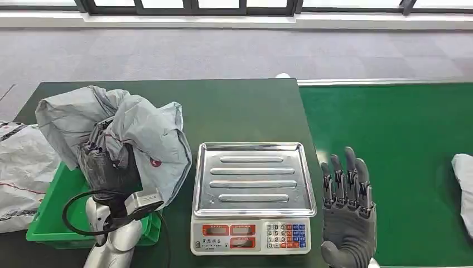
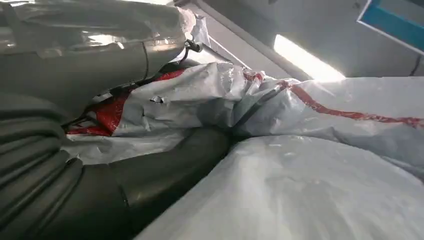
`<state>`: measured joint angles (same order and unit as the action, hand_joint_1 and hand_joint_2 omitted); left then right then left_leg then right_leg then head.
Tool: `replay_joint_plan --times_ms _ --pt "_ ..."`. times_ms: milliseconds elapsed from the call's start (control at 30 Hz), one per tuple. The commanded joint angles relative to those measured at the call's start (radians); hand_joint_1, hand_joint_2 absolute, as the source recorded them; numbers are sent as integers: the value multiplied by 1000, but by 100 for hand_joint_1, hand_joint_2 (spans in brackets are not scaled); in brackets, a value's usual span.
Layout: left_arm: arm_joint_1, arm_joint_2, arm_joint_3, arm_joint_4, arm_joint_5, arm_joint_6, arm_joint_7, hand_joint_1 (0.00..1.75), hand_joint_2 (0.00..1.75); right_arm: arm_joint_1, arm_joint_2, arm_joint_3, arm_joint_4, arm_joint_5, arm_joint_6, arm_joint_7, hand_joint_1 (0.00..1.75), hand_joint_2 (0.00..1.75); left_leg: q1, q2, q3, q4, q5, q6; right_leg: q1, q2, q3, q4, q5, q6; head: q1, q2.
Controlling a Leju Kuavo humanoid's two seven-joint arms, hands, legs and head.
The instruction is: Moved the parcel from conveyor to table for the left to box.
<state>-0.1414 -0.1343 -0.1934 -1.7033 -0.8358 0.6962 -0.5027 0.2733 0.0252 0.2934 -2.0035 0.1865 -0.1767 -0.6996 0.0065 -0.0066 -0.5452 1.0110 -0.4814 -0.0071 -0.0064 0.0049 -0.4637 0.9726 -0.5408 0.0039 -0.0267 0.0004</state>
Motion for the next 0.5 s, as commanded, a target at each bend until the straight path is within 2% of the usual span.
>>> replay_joint_plan --times_ms 33,133,500 --pt "-291 153 285 641 127 -51 108 175 175 -65 23 -31 93 -3 27 1 0 175 -1 0 3 -5 4 -1 -1 -1 1 -2 2 -1 0 0" --pt "-364 159 358 807 184 -66 68 175 175 -65 28 -30 90 5 21 1 0 175 -1 0 2 -6 7 -3 -1 0 -1 -2 4 -1 0 0" --pt "-325 137 391 808 169 -60 81 175 175 -70 20 -30 110 3 34 1 0 175 -1 2 -1 -5 7 -4 -1 1 -2 0 5 -3 0 0"
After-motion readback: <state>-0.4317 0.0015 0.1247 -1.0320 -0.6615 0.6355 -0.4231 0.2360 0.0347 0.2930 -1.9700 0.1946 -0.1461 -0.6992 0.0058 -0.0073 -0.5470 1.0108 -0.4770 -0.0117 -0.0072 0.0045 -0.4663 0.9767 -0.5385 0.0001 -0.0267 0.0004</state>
